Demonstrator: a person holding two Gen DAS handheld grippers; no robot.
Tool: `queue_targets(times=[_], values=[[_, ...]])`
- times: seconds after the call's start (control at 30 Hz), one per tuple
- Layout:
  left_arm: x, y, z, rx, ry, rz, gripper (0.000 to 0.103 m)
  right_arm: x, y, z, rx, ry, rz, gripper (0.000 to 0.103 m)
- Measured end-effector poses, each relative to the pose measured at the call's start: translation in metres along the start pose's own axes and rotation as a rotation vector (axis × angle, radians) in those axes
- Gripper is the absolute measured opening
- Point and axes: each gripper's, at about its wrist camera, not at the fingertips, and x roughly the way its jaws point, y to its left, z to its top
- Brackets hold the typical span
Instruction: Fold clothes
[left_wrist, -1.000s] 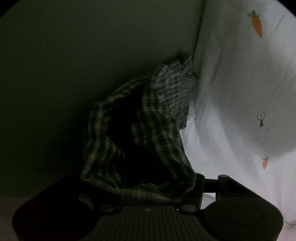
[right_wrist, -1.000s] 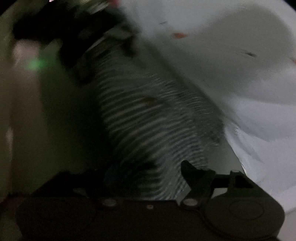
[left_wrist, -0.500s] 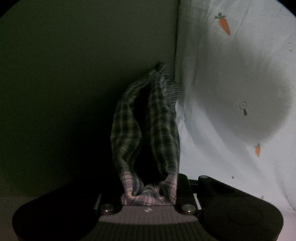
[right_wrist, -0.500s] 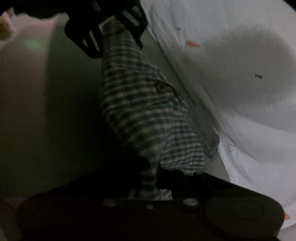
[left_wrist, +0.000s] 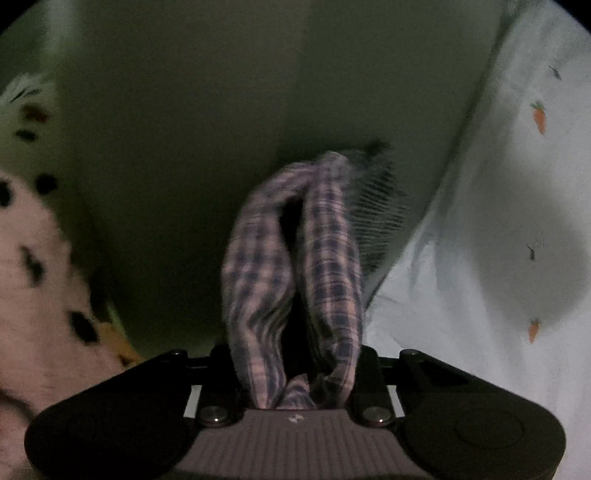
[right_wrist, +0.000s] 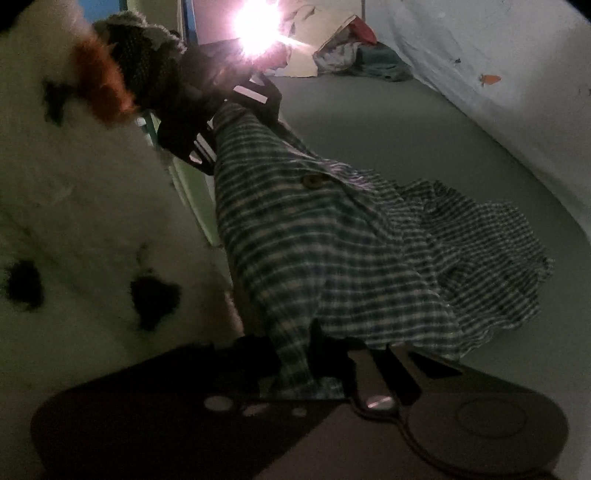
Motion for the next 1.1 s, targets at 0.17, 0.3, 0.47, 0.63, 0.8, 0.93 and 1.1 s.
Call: queue_targets(times=[0.17, 0.3, 0.47, 0.63, 0.8, 0.93, 1.1], values=[[0.039, -0.062, 0.022, 0.079, 0.040, -0.029, 0.035, 0.001, -0.069, 0.020, 0.104, -0.043, -0.136, 0.009], [0.089, -0.146, 0.048, 0.217, 0.078, -0.002, 0.058, 0.006, -0.131, 0.037, 0.202, -0.075, -0.285, 0.011], [0.133, -0.235, 0.063, 0.513, 0.016, 0.039, 0.099, 0.012, -0.209, 0.059, 0.323, -0.115, -0.471, 0.032], [0.137, -0.277, 0.050, 0.843, -0.124, 0.091, 0.099, 0.024, -0.243, 0.062, 0.498, -0.176, -0.656, 0.041], [0.153, -0.240, 0.020, 1.185, -0.256, 0.367, 0.099, 0.056, -0.212, 0.043, 0.687, -0.204, -0.651, 0.051], [0.179, -0.199, 0.013, 1.298, -0.297, 0.494, 0.099, 0.065, -0.177, 0.015, 0.892, -0.285, -0.659, 0.047], [0.228, -0.177, 0.007, 1.492, -0.315, 0.607, 0.099, 0.087, -0.149, -0.005, 0.858, -0.251, -0.656, 0.034]])
